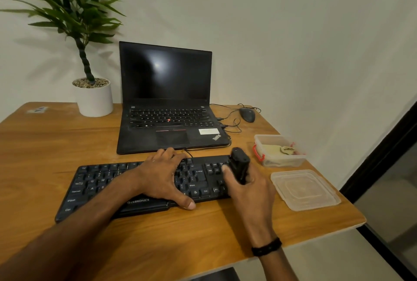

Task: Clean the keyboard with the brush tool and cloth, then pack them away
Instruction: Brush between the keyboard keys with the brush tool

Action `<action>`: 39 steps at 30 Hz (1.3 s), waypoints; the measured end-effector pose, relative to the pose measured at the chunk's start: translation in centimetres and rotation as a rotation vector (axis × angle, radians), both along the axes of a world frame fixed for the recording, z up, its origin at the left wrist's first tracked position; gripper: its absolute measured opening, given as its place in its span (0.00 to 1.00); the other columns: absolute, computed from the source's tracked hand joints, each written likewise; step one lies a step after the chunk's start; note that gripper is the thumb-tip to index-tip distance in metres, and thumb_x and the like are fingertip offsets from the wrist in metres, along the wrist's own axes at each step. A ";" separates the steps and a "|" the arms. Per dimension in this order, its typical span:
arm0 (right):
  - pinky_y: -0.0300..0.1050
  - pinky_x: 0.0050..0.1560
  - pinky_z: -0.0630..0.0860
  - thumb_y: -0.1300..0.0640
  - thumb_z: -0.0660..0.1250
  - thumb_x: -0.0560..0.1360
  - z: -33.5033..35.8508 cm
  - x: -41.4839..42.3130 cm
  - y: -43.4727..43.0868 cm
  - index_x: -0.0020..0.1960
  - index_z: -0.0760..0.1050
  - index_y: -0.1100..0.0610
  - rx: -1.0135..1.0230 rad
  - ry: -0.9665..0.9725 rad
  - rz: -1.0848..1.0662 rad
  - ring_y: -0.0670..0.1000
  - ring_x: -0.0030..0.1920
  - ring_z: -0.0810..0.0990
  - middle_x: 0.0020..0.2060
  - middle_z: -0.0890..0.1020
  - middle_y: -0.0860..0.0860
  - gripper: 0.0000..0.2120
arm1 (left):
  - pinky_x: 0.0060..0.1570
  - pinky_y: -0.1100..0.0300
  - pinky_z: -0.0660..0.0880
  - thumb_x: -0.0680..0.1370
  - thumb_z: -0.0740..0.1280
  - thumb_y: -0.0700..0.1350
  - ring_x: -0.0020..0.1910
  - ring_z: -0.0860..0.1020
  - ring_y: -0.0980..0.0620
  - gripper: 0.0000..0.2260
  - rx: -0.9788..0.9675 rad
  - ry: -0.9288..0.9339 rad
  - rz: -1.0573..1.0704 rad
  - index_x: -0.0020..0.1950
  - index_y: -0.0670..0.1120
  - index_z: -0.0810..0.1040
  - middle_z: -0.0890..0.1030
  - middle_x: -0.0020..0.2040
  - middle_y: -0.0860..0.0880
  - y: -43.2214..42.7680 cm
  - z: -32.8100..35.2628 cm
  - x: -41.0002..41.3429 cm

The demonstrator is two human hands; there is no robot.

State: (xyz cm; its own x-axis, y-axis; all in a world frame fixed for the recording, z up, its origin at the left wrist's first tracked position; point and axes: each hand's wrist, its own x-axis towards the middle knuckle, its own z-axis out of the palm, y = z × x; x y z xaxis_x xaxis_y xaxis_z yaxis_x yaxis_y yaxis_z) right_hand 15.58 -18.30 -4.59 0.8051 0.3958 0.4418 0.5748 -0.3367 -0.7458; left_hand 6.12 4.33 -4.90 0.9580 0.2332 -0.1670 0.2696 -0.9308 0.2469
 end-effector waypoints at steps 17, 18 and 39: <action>0.33 0.39 0.79 0.44 0.73 0.72 -0.2 0.6 0.0 0.52 0.78 0.43 -0.006 0.120 0.135 0.36 0.43 0.82 0.41 0.83 0.40 0.10 | 0.76 0.47 0.61 0.57 0.70 0.81 0.73 0.59 0.47 0.63 -0.004 0.015 0.026 0.83 0.56 0.47 0.59 0.73 0.51 -0.5 0.2 -0.4; 0.34 0.40 0.79 0.44 0.74 0.72 -0.2 0.6 -0.2 0.52 0.80 0.43 -0.036 0.145 0.203 0.37 0.45 0.82 0.42 0.85 0.41 0.10 | 0.75 0.49 0.61 0.57 0.71 0.80 0.71 0.60 0.48 0.63 0.003 0.009 0.023 0.83 0.55 0.48 0.60 0.71 0.51 -0.6 0.2 -0.4; 0.37 0.42 0.80 0.51 0.75 0.72 1.1 1.6 -0.2 0.57 0.80 0.49 -0.072 0.249 0.478 0.42 0.47 0.84 0.46 0.86 0.44 0.14 | 0.75 0.49 0.59 0.58 0.72 0.79 0.71 0.59 0.50 0.62 -0.024 -0.003 0.022 0.83 0.55 0.49 0.60 0.71 0.53 -0.7 0.5 -0.2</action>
State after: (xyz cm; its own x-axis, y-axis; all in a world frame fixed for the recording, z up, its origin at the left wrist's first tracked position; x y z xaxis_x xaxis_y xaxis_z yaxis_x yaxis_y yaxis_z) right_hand 17.16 -18.46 -3.52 0.6045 0.7659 0.2193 0.4855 -0.1358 -0.8636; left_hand 5.88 3.66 -4.42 0.9531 0.2503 -0.1702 0.2893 -0.9185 0.2694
